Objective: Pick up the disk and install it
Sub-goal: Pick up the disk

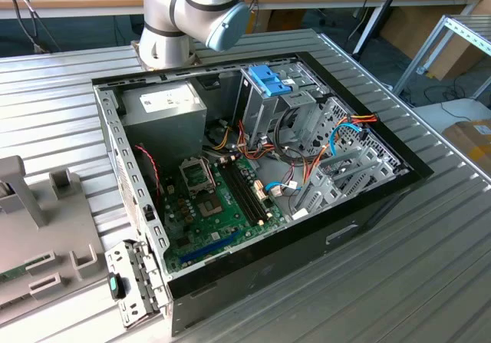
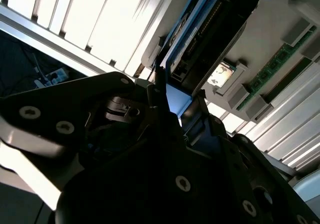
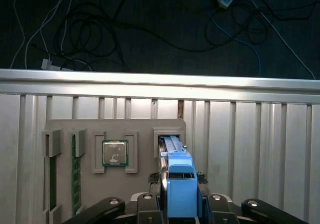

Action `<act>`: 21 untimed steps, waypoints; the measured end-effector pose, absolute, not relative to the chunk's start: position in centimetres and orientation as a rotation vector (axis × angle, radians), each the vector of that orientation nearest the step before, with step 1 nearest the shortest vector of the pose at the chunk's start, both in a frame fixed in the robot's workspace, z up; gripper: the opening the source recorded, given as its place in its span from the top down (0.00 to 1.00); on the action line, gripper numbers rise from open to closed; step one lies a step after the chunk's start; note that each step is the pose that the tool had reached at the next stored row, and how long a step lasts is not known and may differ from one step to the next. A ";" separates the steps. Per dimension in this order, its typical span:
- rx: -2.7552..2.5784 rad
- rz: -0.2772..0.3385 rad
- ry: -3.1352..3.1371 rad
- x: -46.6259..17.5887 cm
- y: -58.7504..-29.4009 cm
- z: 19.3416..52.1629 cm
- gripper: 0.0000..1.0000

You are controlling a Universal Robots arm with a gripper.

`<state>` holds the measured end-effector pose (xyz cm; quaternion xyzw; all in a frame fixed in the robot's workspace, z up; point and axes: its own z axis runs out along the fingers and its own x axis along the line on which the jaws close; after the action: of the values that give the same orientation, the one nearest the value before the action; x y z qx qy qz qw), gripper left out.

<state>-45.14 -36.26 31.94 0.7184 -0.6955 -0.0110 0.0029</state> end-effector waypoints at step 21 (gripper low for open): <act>2.256 -0.029 -2.184 -45.1 -36.3 45.8 0.64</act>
<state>-45.14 -36.27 45.78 0.7185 -0.6955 -0.0092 0.0009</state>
